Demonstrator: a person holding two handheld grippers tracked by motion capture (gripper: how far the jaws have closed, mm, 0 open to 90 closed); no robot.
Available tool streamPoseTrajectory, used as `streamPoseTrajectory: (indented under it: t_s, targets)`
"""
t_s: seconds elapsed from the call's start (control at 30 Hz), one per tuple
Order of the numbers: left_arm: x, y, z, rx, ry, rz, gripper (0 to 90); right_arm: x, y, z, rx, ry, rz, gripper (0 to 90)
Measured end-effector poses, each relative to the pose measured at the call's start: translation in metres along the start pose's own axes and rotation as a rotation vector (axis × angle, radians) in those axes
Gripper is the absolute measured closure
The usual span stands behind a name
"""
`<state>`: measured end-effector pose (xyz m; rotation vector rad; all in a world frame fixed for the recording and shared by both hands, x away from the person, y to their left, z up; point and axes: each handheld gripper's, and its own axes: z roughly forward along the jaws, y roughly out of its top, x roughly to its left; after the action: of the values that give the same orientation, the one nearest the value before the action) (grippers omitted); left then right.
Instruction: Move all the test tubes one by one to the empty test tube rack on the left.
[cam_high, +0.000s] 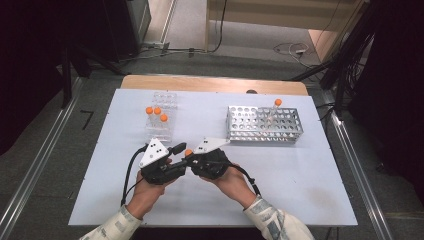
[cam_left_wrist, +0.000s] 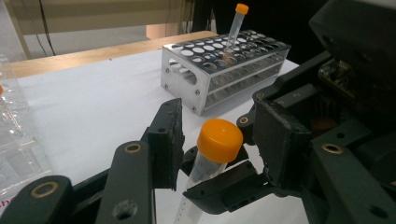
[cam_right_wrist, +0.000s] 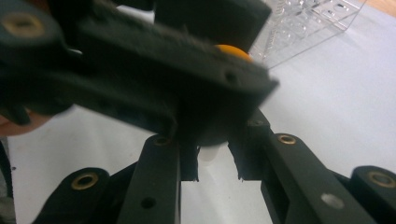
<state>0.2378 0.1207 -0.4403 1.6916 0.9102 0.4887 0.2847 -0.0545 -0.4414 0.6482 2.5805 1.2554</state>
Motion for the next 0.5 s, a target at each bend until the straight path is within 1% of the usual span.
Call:
streamPoseTrajectory:
  t_s: [0.1, 0.17, 0.4, 0.43, 0.47, 0.5]
  targets:
    - [-0.0006, -0.0007, 0.0000, 0.005, 0.007, 0.012, 61.7, 0.0006, 0.0009, -0.0005, -0.005, 0.003, -0.003, 71.8]
    - [-0.0005, -0.0012, 0.0002, 0.005, 0.004, 0.012, 66.4, 0.0013, 0.0009, -0.0012, -0.003, 0.002, -0.001, 71.7]
    - [0.0012, -0.0014, 0.0002, 0.005, -0.007, 0.002, 69.3, 0.0008, 0.0006, -0.0015, -0.001, 0.001, 0.006, 71.5]
    - [0.0016, -0.0012, 0.0000, 0.001, -0.006, 0.001, 69.6, 0.0009, 0.0006, -0.0016, -0.001, 0.001, 0.008, 70.6]
    - [0.0020, -0.0009, -0.0003, -0.002, -0.007, -0.001, 69.7, 0.0009, 0.0006, -0.0017, -0.001, 0.004, 0.009, 66.2]
    - [0.0025, -0.0005, -0.0006, -0.006, -0.008, -0.003, 69.7, 0.0005, 0.0008, -0.0016, 0.000, 0.012, 0.008, 58.7]
